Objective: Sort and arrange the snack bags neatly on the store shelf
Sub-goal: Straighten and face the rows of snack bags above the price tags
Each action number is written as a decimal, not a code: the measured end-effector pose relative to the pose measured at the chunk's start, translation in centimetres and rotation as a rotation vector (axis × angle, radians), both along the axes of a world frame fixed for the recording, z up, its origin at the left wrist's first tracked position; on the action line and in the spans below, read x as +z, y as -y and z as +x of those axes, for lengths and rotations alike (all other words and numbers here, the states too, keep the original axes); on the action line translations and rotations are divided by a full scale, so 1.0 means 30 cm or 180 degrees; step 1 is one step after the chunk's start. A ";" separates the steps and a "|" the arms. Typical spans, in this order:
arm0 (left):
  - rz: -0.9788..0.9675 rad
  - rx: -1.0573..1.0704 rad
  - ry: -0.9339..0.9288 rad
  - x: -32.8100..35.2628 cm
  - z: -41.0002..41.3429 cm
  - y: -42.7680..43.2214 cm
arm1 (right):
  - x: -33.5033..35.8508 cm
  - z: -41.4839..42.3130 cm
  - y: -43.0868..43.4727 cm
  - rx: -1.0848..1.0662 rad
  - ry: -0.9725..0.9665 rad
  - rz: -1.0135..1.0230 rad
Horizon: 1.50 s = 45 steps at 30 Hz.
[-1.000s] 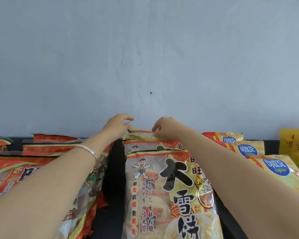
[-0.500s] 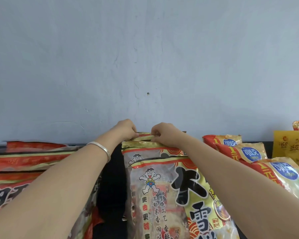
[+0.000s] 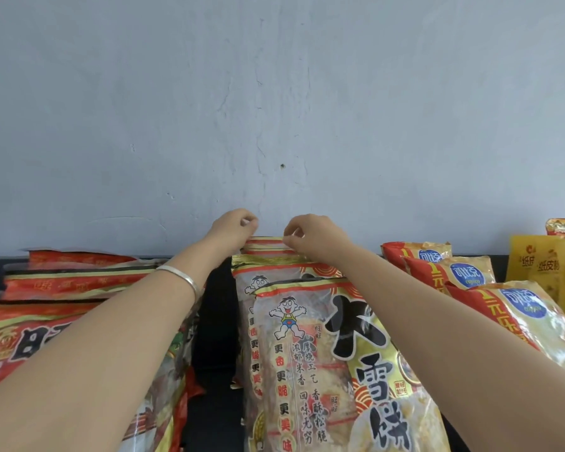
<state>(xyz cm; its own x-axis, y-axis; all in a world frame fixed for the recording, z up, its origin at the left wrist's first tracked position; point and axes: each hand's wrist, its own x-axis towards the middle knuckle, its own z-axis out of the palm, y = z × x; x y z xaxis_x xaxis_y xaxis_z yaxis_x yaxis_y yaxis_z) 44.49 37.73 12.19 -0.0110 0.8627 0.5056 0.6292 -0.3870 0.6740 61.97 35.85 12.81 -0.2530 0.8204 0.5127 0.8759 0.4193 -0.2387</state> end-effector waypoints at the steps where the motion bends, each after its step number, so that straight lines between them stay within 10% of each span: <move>1: 0.0102 0.0003 0.0277 -0.003 -0.003 0.019 | -0.002 0.003 0.015 0.0016 0.0002 0.0051; 7: 0.0185 0.0136 0.1795 -0.118 0.047 0.144 | -0.033 0.027 0.127 0.0189 0.0227 -0.0092; 17: -0.0803 -0.0702 0.2744 -0.254 0.181 0.290 | -0.082 0.024 0.193 -0.0626 0.0294 0.0118; 45: 0.0384 0.1356 -0.0470 -0.252 -0.309 0.677 | -0.144 -0.414 0.429 0.1040 0.0517 0.0260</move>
